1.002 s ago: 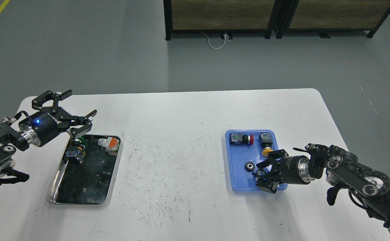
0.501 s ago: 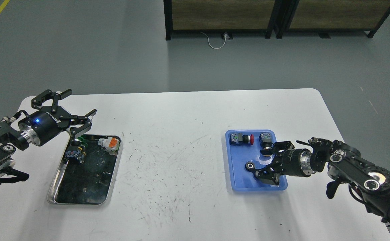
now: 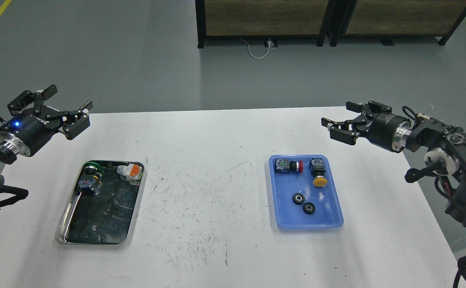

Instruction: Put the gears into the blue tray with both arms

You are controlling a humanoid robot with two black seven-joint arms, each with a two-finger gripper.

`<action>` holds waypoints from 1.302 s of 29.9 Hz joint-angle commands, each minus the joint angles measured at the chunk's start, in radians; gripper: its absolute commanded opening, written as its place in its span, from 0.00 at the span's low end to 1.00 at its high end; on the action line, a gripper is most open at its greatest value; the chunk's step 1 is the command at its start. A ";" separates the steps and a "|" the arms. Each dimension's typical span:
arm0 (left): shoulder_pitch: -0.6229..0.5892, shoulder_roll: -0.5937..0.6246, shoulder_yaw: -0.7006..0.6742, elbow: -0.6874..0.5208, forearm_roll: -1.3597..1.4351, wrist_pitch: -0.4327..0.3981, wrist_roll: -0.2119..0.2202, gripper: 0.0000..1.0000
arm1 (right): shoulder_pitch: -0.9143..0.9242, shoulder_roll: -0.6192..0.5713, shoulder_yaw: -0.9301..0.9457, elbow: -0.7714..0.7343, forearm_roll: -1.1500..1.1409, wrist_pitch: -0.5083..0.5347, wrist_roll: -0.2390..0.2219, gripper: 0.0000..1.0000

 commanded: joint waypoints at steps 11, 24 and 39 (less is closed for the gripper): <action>-0.006 0.065 -0.110 -0.065 -0.059 -0.034 0.002 0.98 | -0.049 -0.015 0.104 -0.038 0.244 -0.005 0.006 1.00; -0.184 -0.001 -0.111 0.009 -0.195 -0.022 0.272 0.98 | 0.297 0.013 -0.100 -0.333 0.215 -0.226 0.008 1.00; -0.184 0.008 -0.118 0.001 -0.178 0.006 0.151 0.98 | 0.373 0.053 -0.168 -0.322 0.111 -0.235 0.136 1.00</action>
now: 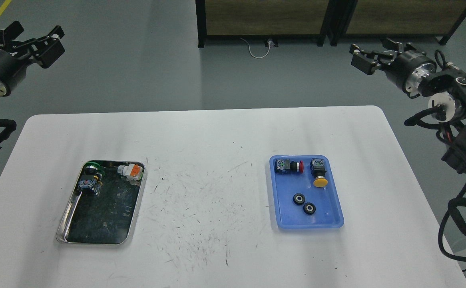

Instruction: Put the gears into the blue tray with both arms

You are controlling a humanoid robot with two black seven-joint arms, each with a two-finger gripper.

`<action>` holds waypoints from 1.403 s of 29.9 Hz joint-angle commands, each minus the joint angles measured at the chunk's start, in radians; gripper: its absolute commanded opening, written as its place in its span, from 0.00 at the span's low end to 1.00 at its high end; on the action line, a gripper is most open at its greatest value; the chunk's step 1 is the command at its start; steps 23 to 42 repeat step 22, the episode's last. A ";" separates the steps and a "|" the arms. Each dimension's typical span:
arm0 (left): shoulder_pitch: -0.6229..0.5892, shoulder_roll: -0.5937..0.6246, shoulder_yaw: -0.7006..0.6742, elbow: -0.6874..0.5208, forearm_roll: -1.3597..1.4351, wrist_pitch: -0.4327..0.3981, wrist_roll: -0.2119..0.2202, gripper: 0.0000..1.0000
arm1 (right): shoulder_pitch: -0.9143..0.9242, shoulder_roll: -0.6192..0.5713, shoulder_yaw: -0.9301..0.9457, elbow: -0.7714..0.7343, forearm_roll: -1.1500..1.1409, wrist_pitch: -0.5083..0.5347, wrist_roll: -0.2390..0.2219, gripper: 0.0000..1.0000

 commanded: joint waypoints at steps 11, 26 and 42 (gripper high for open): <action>0.002 0.033 0.003 -0.004 0.075 0.045 -0.018 0.98 | -0.009 0.023 0.104 0.026 0.024 -0.096 0.007 1.00; -0.001 0.042 -0.003 -0.018 0.075 0.051 -0.022 0.98 | -0.036 0.060 0.106 0.075 0.024 -0.117 0.007 1.00; -0.001 0.042 -0.003 -0.018 0.075 0.051 -0.022 0.98 | -0.036 0.060 0.106 0.075 0.024 -0.117 0.007 1.00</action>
